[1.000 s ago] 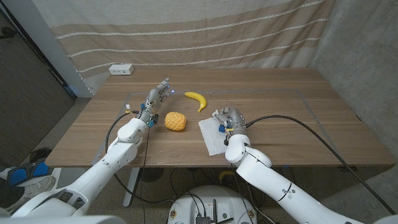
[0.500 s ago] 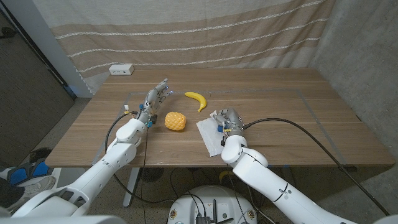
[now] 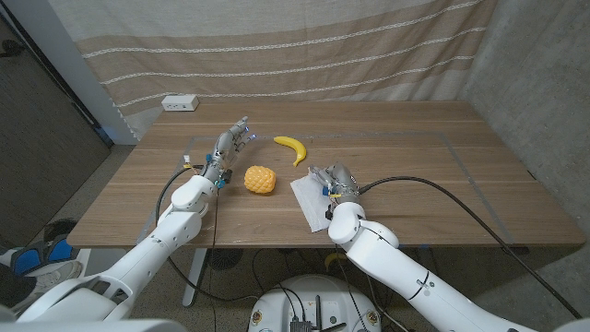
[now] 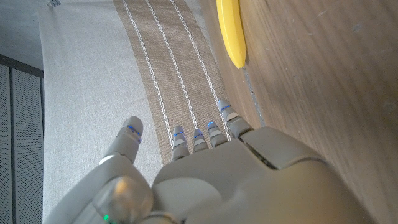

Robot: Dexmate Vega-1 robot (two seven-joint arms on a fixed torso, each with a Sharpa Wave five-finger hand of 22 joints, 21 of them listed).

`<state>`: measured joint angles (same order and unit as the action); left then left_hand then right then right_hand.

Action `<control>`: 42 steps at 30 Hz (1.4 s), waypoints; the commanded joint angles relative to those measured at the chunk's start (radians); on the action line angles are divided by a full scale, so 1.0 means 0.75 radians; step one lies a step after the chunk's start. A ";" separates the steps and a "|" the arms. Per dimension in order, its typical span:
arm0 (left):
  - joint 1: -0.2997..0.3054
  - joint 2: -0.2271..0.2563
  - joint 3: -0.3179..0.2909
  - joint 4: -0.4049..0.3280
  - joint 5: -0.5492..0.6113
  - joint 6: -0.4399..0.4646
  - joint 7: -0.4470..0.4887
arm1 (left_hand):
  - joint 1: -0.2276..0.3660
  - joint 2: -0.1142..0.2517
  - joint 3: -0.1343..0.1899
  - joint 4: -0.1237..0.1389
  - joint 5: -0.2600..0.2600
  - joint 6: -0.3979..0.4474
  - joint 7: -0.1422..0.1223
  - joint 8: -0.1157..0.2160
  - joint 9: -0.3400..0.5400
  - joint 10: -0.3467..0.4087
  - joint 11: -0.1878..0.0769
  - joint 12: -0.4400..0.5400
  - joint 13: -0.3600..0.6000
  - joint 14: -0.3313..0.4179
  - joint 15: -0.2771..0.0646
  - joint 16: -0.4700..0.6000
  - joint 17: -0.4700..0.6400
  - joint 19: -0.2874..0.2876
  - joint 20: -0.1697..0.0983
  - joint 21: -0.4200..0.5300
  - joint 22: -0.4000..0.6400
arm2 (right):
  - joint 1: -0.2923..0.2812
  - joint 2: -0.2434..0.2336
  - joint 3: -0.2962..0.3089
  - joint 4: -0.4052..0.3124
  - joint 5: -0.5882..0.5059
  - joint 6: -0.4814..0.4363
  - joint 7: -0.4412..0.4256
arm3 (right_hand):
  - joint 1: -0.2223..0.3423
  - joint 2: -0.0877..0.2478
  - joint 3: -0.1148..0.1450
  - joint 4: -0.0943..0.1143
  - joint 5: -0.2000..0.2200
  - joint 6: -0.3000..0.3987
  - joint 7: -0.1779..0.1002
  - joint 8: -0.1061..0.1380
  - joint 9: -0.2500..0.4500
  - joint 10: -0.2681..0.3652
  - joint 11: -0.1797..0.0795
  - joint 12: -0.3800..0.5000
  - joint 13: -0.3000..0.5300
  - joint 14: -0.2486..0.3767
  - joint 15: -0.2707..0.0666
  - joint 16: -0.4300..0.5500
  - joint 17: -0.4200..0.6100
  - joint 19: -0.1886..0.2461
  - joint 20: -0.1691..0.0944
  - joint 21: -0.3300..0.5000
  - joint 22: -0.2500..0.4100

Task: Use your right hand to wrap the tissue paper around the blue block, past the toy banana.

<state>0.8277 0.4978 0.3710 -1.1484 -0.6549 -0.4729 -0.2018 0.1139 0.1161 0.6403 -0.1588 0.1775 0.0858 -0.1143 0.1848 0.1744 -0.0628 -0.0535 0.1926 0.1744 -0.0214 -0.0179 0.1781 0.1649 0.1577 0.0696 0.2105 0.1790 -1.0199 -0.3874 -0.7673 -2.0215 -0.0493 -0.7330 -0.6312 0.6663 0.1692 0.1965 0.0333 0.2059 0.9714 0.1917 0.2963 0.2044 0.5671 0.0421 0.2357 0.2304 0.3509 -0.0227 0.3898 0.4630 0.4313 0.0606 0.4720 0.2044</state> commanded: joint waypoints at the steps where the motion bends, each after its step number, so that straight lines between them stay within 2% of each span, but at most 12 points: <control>1: -0.004 0.004 0.003 -0.001 0.003 0.008 -0.003 | 0.020 0.014 -0.002 -0.004 -0.001 0.005 0.004 -0.001 0.004 -0.001 0.002 -0.005 0.004 -0.010 -0.002 -0.003 0.004 0.008 -0.002 -0.004 0.004 | -0.023 -0.085 0.059 -0.044 0.177 0.134 0.151 | -0.181 0.027 0.008 0.103 -0.028 -0.121 0.005 -0.097 -0.005 -0.067 0.040 -0.027 0.003 -0.022 0.057 -0.021 0.024 0.014 0.013 0.027 0.005; 5: -0.016 -0.002 0.005 0.015 0.000 0.001 -0.021 | 0.021 0.014 -0.002 -0.004 -0.001 0.005 0.004 -0.001 0.004 -0.001 0.002 -0.005 0.004 -0.010 -0.002 -0.003 0.004 0.008 -0.003 -0.004 0.004 | 0.001 -0.116 0.033 -0.077 0.172 0.090 0.167 | -0.208 0.026 0.066 0.083 -0.023 -0.365 -0.017 -0.167 -0.006 -0.194 0.019 -0.059 0.003 -0.030 0.045 -0.019 0.051 0.108 -0.038 0.086 0.009; 7: -0.026 -0.005 0.009 0.031 0.003 -0.009 -0.036 | 0.021 0.014 -0.002 -0.004 -0.001 0.006 0.003 -0.001 0.004 -0.001 0.002 -0.004 0.004 -0.010 -0.002 -0.003 0.004 0.008 -0.002 -0.005 0.004 | 0.022 -0.150 0.029 -0.097 0.197 0.088 0.227 | -0.219 0.031 0.115 0.070 -0.021 -0.574 -0.108 -0.174 -0.011 -0.314 -0.013 -0.075 -0.002 -0.085 0.025 -0.042 0.059 0.119 -0.072 0.109 0.010; 13: -0.058 -0.025 0.020 0.073 -0.009 -0.015 -0.084 | 0.022 0.015 -0.002 -0.004 -0.001 0.007 0.004 0.000 0.004 -0.002 0.002 -0.004 0.004 -0.010 -0.001 -0.003 0.004 0.007 -0.002 -0.005 0.004 | 0.052 -0.194 0.040 -0.134 0.268 0.102 0.310 | -0.229 0.033 0.248 0.047 -0.021 -1.029 -0.217 -0.176 -0.023 -0.625 -0.060 -0.084 -0.025 -0.276 0.000 -0.148 0.035 0.007 -0.111 0.086 -0.014; 17: -0.082 -0.035 0.028 0.100 -0.007 -0.026 -0.115 | 0.023 0.015 -0.002 -0.004 -0.001 0.008 0.003 0.000 0.004 -0.001 0.001 -0.004 0.003 -0.009 -0.001 -0.003 0.004 0.008 -0.002 -0.005 0.004 | 0.027 -0.252 0.048 -0.131 0.252 0.261 0.315 | -0.232 0.033 0.306 0.043 -0.022 -1.154 -0.248 -0.166 -0.025 -0.659 -0.072 -0.068 -0.032 -0.332 -0.023 -0.192 0.007 -0.139 -0.109 0.020 -0.028; 20: -0.102 -0.039 0.037 0.119 0.002 -0.036 -0.136 | 0.024 0.015 -0.002 -0.004 -0.001 0.009 0.003 0.000 0.004 0.000 0.003 -0.003 0.003 -0.009 -0.002 -0.002 0.004 0.009 -0.004 -0.005 0.004 | -0.017 -0.281 0.055 -0.093 0.195 0.451 0.271 | -0.207 0.038 0.331 0.020 -0.019 -1.165 -0.255 -0.161 -0.025 -0.667 -0.081 -0.066 -0.033 -0.339 -0.036 -0.199 -0.003 -0.150 -0.121 0.012 -0.031; 24: -0.125 -0.045 0.046 0.134 0.008 -0.037 -0.155 | 0.025 0.015 -0.002 -0.004 -0.001 0.009 0.002 0.000 0.004 0.003 0.001 -0.002 0.003 -0.007 -0.004 -0.002 0.004 0.009 -0.004 -0.005 0.004 | -0.064 -0.303 0.033 -0.066 0.022 0.589 0.158 | -0.143 0.049 0.404 -0.032 -0.009 -1.161 -0.275 -0.145 -0.024 -0.666 -0.113 -0.057 -0.036 -0.282 -0.057 -0.178 -0.020 -0.033 -0.159 0.047 -0.032; 27: -0.138 -0.045 0.053 0.141 0.020 -0.038 -0.160 | 0.026 0.015 -0.003 -0.004 -0.001 0.010 0.002 0.000 0.004 0.003 0.001 -0.002 0.003 -0.006 -0.002 -0.001 0.004 0.009 -0.004 -0.005 0.004 | -0.103 -0.300 0.028 -0.059 -0.083 0.640 0.082 | -0.040 0.048 0.497 -0.108 0.016 -1.160 -0.279 -0.138 -0.022 -0.659 -0.131 -0.048 -0.037 -0.185 -0.068 -0.132 -0.023 0.167 -0.205 0.129 -0.024; 31: -0.157 -0.045 0.061 0.146 0.032 -0.038 -0.169 | 0.027 0.014 -0.003 -0.005 -0.001 0.010 0.001 0.000 0.004 0.003 0.002 -0.002 0.003 -0.006 -0.004 -0.001 0.004 0.012 -0.004 -0.004 0.004 | -0.139 -0.294 0.001 -0.079 -0.267 0.577 0.000 | 0.014 0.027 0.567 -0.146 0.043 -1.140 -0.312 -0.133 -0.020 -0.611 -0.152 -0.035 -0.039 -0.021 -0.111 -0.065 -0.014 0.519 -0.203 0.302 -0.017; 35: -0.175 -0.050 0.069 0.159 0.039 -0.047 -0.185 | 0.027 0.014 -0.003 -0.005 -0.002 0.011 0.002 0.000 0.004 0.004 0.003 -0.002 0.003 -0.006 -0.003 -0.001 0.004 0.012 -0.005 -0.004 0.004 | -0.169 -0.296 0.003 -0.065 -0.381 0.617 -0.058 | 0.034 0.021 0.581 -0.174 0.052 -1.100 -0.321 -0.118 -0.019 -0.554 -0.163 -0.020 -0.039 0.049 -0.138 -0.035 -0.008 0.520 -0.179 0.309 -0.024; 39: -0.184 -0.051 0.075 0.163 0.046 -0.056 -0.195 | 0.028 0.014 -0.003 -0.005 -0.002 0.011 0.002 0.000 0.004 0.003 0.001 -0.002 0.003 -0.005 -0.004 -0.001 0.004 0.013 -0.004 -0.004 0.004 | -0.210 -0.294 0.030 -0.059 -0.432 0.668 -0.096 | 0.020 0.005 0.614 -0.191 0.078 -0.916 -0.298 -0.070 -0.014 -0.375 -0.131 0.017 -0.040 0.263 -0.161 0.013 -0.025 0.720 -0.249 0.413 -0.029; 42: -0.183 -0.051 0.075 0.159 0.045 -0.059 -0.198 | 0.029 0.014 -0.003 -0.005 -0.002 0.011 0.002 0.000 0.004 0.003 0.002 -0.002 0.003 -0.004 -0.003 -0.001 0.004 0.013 -0.004 -0.004 0.004 | -0.231 -0.278 0.044 -0.087 -0.461 0.578 -0.061 | -0.040 0.006 0.630 -0.165 0.086 -0.612 -0.242 0.009 -0.006 -0.101 -0.076 0.078 -0.038 0.323 -0.124 0.012 -0.043 0.595 -0.129 0.363 -0.045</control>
<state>0.7120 0.4633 0.4166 -1.0406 -0.6324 -0.5048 -0.3281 0.1257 0.1201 0.6403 -0.1588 0.1776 0.0894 -0.1107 0.1848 0.1744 -0.0628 -0.0535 0.1926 0.1744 -0.0214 -0.0179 0.1780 0.1649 0.1577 0.0696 0.2068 0.1790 -1.1257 -0.6015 -0.7538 -2.0724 -0.2427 -0.2968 -0.6297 0.6828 0.1754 0.6617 -0.0991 0.2630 0.3596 -0.0176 0.2621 0.1933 0.3554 -0.0439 0.2632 0.1996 0.5624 -0.0504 0.3956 0.4357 0.9297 -0.0937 0.7649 0.1746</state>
